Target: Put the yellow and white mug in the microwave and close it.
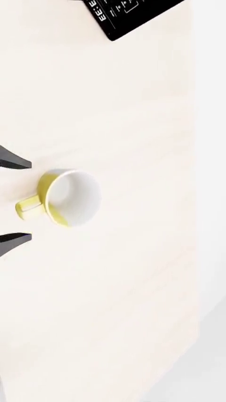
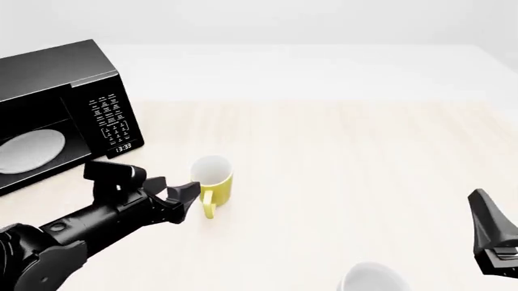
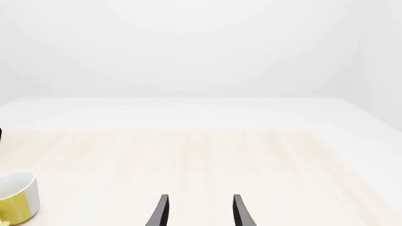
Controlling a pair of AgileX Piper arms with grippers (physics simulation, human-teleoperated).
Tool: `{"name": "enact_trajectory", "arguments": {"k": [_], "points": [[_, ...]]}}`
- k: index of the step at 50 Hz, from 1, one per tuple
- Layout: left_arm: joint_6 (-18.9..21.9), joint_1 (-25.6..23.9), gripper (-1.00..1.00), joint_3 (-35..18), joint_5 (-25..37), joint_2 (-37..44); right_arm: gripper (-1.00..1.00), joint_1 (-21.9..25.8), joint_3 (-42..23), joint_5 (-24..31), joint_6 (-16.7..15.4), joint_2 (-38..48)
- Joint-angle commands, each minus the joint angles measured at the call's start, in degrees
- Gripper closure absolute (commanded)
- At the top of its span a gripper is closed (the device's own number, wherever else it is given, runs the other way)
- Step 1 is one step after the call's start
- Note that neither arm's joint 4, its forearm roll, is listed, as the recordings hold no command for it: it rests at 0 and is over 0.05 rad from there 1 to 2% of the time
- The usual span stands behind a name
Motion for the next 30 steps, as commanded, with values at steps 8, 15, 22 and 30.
{"name": "enact_trajectory", "arguments": {"k": [8,15,22,30], "points": [[-2.4,-1.4,-1.00,-0.8,-4.0,7.5,-1.00,0.0,0.1,0.0,0.0,-0.1],[-2.7,-1.5,-1.00,-2.1,-4.7,10.1,-1.00,0.0,0.1,0.0,0.0,-0.1],[-2.8,-1.7,-1.00,-3.4,-5.8,13.1,-1.00,0.0,0.1,0.0,0.0,-0.1],[-3.4,-2.0,-1.00,-4.5,-7.0,16.5,-1.00,0.0,0.1,0.0,0.0,-0.1]]}}
